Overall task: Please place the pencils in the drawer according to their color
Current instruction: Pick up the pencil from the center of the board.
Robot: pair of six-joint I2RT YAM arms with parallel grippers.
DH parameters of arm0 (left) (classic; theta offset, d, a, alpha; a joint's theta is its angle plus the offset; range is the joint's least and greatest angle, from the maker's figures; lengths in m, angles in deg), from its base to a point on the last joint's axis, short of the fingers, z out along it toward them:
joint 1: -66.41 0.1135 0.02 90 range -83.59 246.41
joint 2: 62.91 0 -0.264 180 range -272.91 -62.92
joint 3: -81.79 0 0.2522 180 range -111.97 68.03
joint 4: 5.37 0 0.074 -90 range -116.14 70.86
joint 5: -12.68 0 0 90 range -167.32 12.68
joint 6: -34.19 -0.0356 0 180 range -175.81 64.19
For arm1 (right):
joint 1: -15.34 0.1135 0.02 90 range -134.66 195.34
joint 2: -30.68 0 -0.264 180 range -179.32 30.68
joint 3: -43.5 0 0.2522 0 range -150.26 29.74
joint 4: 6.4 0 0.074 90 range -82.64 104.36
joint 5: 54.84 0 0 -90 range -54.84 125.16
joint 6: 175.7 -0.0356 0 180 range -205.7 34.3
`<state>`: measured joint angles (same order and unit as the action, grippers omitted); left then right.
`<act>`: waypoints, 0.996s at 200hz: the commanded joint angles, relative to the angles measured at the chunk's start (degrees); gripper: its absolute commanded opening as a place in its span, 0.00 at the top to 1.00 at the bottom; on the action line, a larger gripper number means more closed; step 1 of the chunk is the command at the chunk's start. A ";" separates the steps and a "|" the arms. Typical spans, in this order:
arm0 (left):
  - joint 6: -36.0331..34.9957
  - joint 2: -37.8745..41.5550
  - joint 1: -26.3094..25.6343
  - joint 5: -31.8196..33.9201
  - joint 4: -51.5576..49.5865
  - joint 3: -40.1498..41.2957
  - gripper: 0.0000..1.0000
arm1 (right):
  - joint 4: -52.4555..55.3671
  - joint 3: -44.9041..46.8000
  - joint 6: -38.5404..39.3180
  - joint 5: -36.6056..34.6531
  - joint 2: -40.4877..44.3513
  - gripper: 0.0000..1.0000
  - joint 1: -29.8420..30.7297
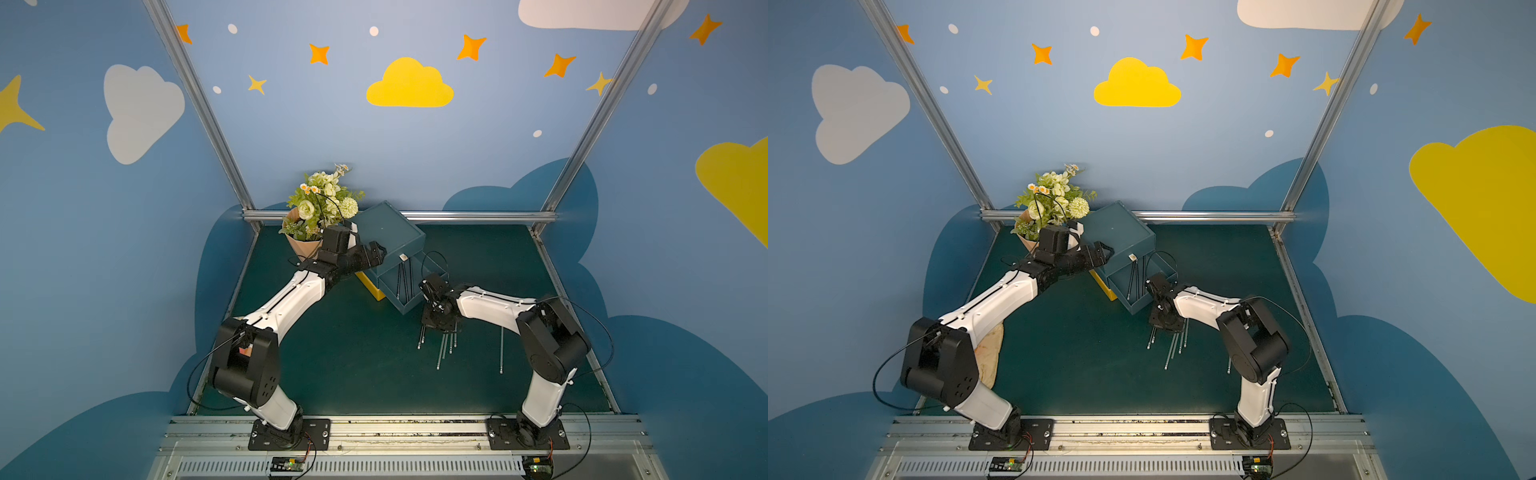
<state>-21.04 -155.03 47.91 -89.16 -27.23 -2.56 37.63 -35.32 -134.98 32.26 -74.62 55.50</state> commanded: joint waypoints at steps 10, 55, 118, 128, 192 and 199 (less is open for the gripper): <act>-1.73 -0.95 -0.21 0.98 -7.19 1.59 0.00 | 0.67 1.24 -0.97 0.35 1.43 0.84 0.14; -1.54 -1.20 -0.19 0.81 -6.93 1.69 0.00 | 0.76 1.46 -1.39 -0.01 6.33 0.83 0.40; -1.63 -0.98 -0.21 0.94 -7.09 1.68 0.00 | 0.64 -2.03 -1.17 1.04 2.22 0.82 0.80; -1.69 -0.90 -0.16 0.94 -7.15 1.59 0.00 | 0.50 -2.33 -1.16 1.12 1.54 0.82 0.88; -1.76 -0.87 -0.15 1.16 -7.37 1.54 0.00 | -0.29 -3.16 -1.25 2.02 -2.25 0.82 0.86; -1.75 -0.76 -0.13 1.11 -7.32 1.57 0.00 | -0.29 -3.24 -1.22 2.02 -2.57 0.82 0.81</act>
<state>-21.04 -155.03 47.91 -89.16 -27.21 -2.56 37.56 -36.98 -136.64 33.69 -75.25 56.05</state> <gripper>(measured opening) 0.999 0.183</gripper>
